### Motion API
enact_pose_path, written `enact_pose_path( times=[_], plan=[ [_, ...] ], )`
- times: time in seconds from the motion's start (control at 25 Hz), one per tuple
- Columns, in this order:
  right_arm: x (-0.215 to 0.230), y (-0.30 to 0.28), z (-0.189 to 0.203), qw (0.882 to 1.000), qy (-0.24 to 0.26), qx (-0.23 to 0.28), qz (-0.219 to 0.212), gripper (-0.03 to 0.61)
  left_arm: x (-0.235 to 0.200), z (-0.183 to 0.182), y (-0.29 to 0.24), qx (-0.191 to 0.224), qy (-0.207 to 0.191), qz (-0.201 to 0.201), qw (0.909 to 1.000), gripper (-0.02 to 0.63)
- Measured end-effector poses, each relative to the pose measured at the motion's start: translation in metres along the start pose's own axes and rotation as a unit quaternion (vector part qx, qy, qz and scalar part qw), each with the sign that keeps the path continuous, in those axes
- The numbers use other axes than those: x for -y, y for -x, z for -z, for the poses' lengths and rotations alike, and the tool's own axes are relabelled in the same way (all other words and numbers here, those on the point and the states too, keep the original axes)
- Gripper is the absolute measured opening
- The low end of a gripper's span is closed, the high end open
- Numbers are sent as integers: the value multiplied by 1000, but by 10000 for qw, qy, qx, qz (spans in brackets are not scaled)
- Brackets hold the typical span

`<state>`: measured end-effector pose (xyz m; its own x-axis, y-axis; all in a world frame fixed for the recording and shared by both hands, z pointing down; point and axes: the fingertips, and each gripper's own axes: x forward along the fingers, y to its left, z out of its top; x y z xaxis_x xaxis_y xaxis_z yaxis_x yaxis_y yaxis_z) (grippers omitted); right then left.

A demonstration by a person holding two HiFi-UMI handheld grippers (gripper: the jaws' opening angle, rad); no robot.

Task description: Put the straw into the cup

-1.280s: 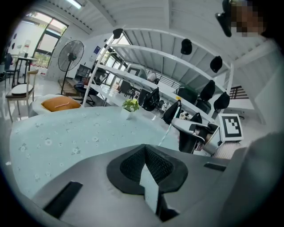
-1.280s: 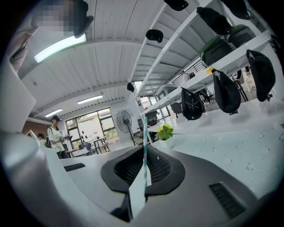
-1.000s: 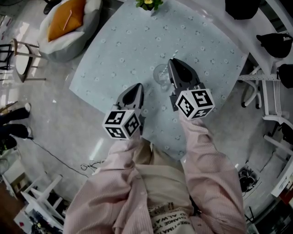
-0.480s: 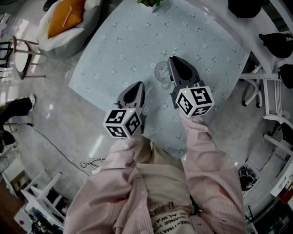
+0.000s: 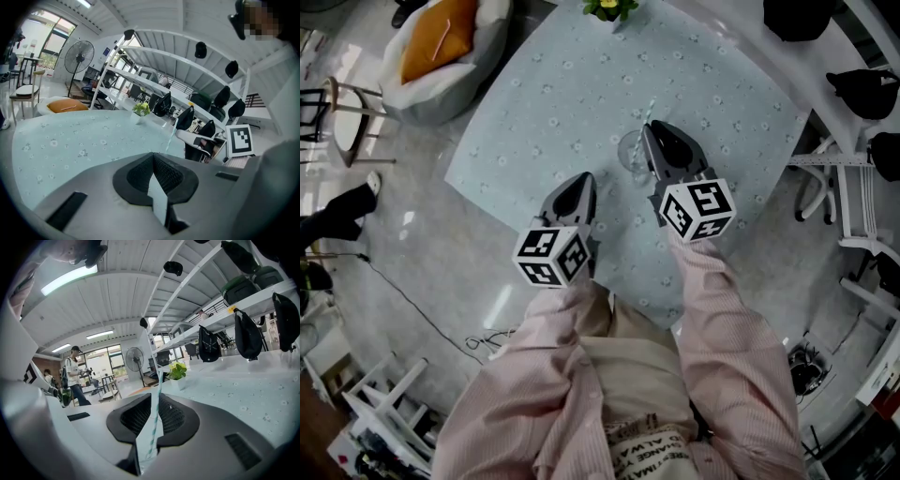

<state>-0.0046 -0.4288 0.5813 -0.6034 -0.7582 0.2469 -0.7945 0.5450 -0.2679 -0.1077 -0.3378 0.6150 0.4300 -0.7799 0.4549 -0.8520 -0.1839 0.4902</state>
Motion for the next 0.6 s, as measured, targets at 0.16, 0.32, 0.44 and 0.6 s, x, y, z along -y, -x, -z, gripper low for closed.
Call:
enact_pose_path(
  times=[0.16,0.32,0.44,0.6],
  plan=[
    [-1,5,-7,10000,-49,74,26,21,3,-8,5,63,-68,57,9999,-3],
    [-3,16,-16,9999,-17,124,35,21,11,-19,12,167,-213,170,9995,-3],
    [-5,26,-26,9998,47,178,73,20,19,-30,20,276,-345,283,9986,-3],
    [-11,44,-39,9996,118,247,39,20,34,-45,35,428,-572,469,9963,-3]
  ],
)
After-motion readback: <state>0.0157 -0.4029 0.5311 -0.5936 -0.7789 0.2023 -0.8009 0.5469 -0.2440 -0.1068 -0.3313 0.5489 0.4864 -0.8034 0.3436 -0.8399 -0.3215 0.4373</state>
